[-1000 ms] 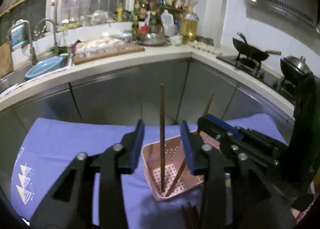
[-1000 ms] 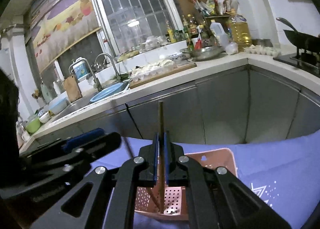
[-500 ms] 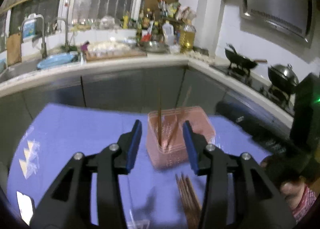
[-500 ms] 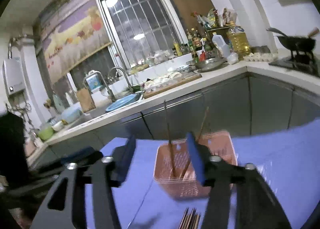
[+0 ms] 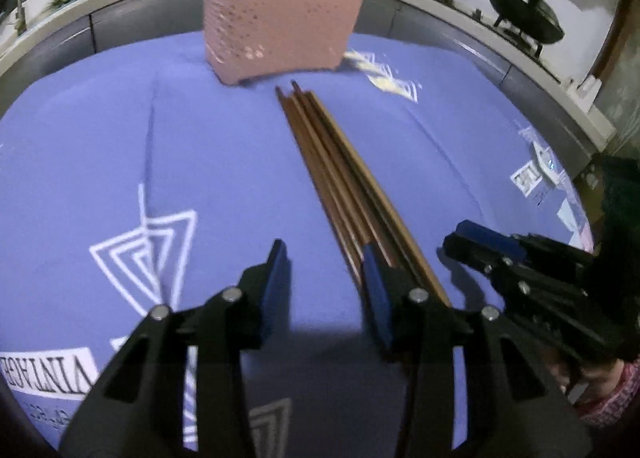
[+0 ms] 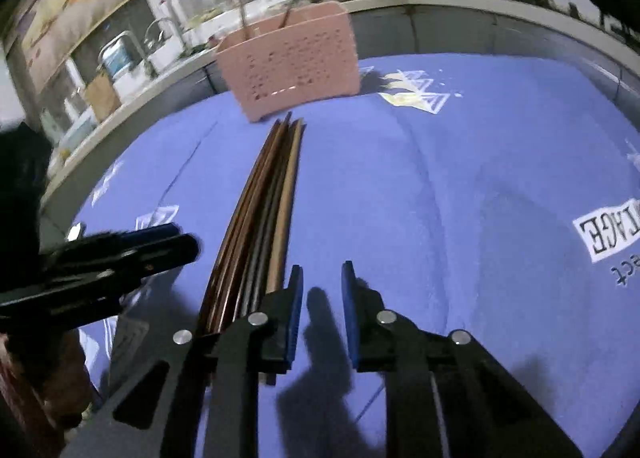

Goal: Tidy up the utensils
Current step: 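Return to the bundle and grasp one chopstick with each tool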

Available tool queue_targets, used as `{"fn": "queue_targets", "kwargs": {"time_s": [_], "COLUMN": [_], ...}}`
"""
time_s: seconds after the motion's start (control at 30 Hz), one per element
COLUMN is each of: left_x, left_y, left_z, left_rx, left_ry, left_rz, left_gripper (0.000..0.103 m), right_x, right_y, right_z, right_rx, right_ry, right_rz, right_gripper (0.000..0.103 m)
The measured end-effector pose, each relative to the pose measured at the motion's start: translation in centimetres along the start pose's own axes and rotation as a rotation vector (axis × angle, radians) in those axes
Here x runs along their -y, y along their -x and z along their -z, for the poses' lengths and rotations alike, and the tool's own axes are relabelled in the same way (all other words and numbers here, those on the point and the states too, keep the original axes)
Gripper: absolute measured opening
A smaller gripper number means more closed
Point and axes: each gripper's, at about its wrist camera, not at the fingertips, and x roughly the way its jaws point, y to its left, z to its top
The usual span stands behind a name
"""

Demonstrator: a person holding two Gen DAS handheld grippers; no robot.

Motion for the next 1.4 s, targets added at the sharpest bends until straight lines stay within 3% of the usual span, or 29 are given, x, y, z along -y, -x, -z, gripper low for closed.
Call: {"fn": "queue_targets", "kwargs": {"time_s": [0.1,0.27,0.5,0.73,0.9,1.0,1.03,1.07,1.1,1.13,1.4], "left_x": [0.4,0.9,1.6,1.4,0.6,1.4,1.6,1.9,1.9,1.8,-1.6], "left_y": [-0.8,-1.3,-1.8,-1.8,-1.8,-2.3,-2.5,-2.7,-2.7,-2.7,-0.1], "left_z": [0.1,-0.4,-1.4,-1.5,-1.5,-1.8,-1.8,-1.7,-1.7,-1.7,0.6], "left_rx": [-0.022,-0.029,-0.034,-0.028,-0.032,-0.024,-0.016,-0.007,0.000,0.000,-0.009], "left_ry": [-0.001,-0.004,-0.001,0.014,0.032,-0.003,-0.017,-0.036,-0.045,-0.044,0.009], "left_rz": [-0.030,-0.064,-0.132,-0.151,-0.142,-0.189,-0.207,-0.234,-0.233,-0.221,-0.205], "left_gripper": [0.032,0.032,0.032,0.032,0.032,0.031,0.031,0.024,0.010,0.008,0.006], "right_x": [-1.1,-2.3,-3.6,-3.9,-2.6,-3.0,-3.2,-3.3,-3.3,-2.9,-0.3], "right_y": [0.0,-0.5,-0.9,-1.6,-1.5,-1.6,-1.7,-1.6,-1.6,-1.6,-0.5], "right_z": [-0.2,0.4,1.0,1.2,0.7,0.8,0.9,1.0,0.9,0.8,0.8], "right_rx": [0.001,-0.012,0.015,-0.002,-0.005,-0.003,-0.001,0.002,0.001,-0.002,-0.025], "right_ry": [0.038,0.101,0.225,0.254,0.199,0.212,0.222,0.230,0.231,0.219,0.126], "right_rz": [-0.017,-0.012,0.089,0.094,0.113,0.111,0.109,0.107,0.099,0.093,0.093], "right_gripper": [0.020,0.020,0.020,0.020,0.020,0.020,0.020,0.016,0.011,0.008,0.007]}}
